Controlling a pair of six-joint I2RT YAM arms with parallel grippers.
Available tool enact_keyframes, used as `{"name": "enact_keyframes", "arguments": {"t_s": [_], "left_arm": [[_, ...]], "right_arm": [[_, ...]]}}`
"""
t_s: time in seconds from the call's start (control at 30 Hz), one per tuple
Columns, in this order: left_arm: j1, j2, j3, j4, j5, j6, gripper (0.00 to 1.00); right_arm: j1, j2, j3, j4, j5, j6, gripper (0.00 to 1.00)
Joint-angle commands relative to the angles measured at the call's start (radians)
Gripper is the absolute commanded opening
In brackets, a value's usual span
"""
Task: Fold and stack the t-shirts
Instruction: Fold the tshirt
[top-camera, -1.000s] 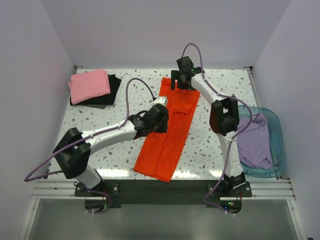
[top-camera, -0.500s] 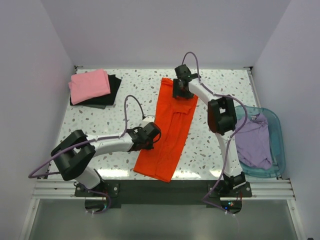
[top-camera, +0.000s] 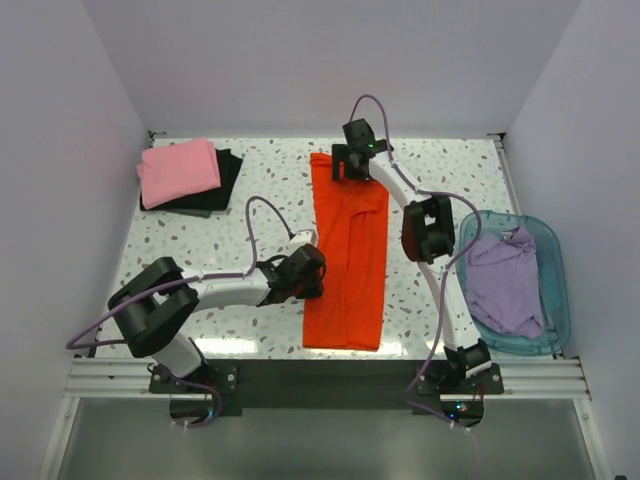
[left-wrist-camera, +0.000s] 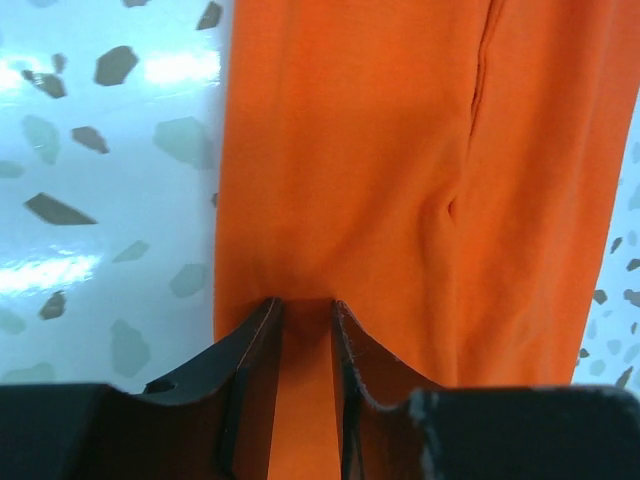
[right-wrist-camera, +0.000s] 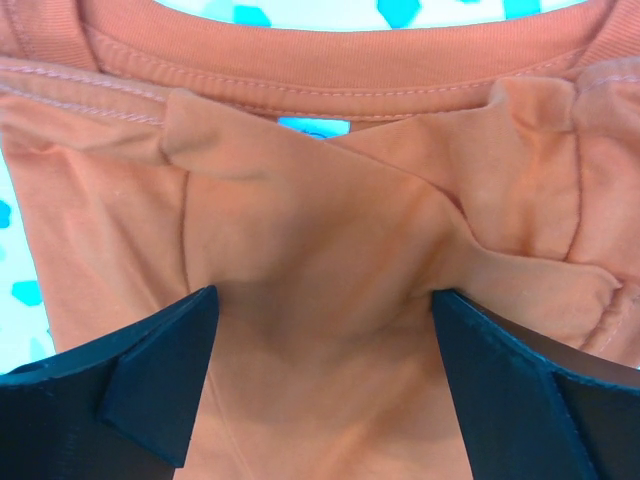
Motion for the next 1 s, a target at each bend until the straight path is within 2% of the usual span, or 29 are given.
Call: {"name": "enact_keyframes", "arguments": {"t_s": [0.0, 0.07, 0.23, 0.3, 0.4, 0.43, 0.5, 0.53, 0.6, 0.63, 0.67, 0.7, 0.8, 0.87, 0.97], "left_arm": [[-0.011, 0.06, 0.027, -0.061, 0.073, 0.002, 0.32], [-0.011, 0.046, 0.05, -0.067, 0.076, 0.021, 0.36], [-0.008, -0.032, 0.094, -0.083, 0.07, 0.085, 0.48], [0.006, -0.081, 0.12, -0.128, 0.028, 0.093, 0.5], [0.102, -0.121, 0.172, -0.157, -0.002, 0.11, 0.48], [0.179, -0.12, 0.203, -0.156, 0.006, 0.127, 0.46], [0.24, -0.092, 0.244, -0.133, -0.006, 0.159, 0.46], [0.283, -0.072, 0.299, -0.125, -0.015, 0.18, 0.46], [0.314, 0.014, 0.365, -0.084, -0.046, 0.251, 0.48], [0.34, 0.052, 0.431, -0.058, -0.034, 0.319, 0.48], [0.351, 0.139, 0.473, -0.032, 0.007, 0.35, 0.48], [0.363, 0.185, 0.558, -0.031, 0.014, 0.375, 0.46], [0.371, 0.343, 0.703, -0.01, 0.038, 0.489, 0.47], [0.37, 0.438, 0.761, -0.019, 0.03, 0.55, 0.48], [0.371, 0.57, 0.91, -0.127, -0.028, 0.588, 0.49]], "right_arm": [[-0.018, 0.027, 0.02, 0.03, -0.053, -0.056, 0.94], [-0.018, -0.004, 0.007, 0.033, -0.056, -0.059, 0.98], [-0.018, -0.178, -0.032, 0.013, -0.025, -0.07, 0.99], [-0.018, -0.234, -0.042, -0.02, -0.004, -0.056, 0.99], [-0.018, -0.376, -0.111, -0.063, 0.019, -0.007, 0.99], [-0.018, -0.418, -0.194, -0.066, 0.023, 0.008, 0.99], [-0.015, -0.559, -0.307, -0.047, 0.03, 0.057, 0.99], [-0.012, -0.605, -0.437, -0.04, 0.036, 0.074, 0.99], [0.005, -0.751, -0.582, -0.001, 0.047, 0.117, 0.97], [0.011, -0.804, -0.724, 0.012, 0.056, 0.131, 0.95], [0.03, -0.89, -0.793, 0.021, 0.058, 0.148, 0.89], [0.037, -0.941, -0.931, 0.054, 0.058, 0.166, 0.87], [0.079, -1.098, -1.157, 0.102, 0.056, 0.217, 0.81], [0.131, -1.162, -1.243, 0.121, 0.052, 0.249, 0.79], [0.209, -1.24, -1.363, 0.105, 0.062, 0.289, 0.77]]}}
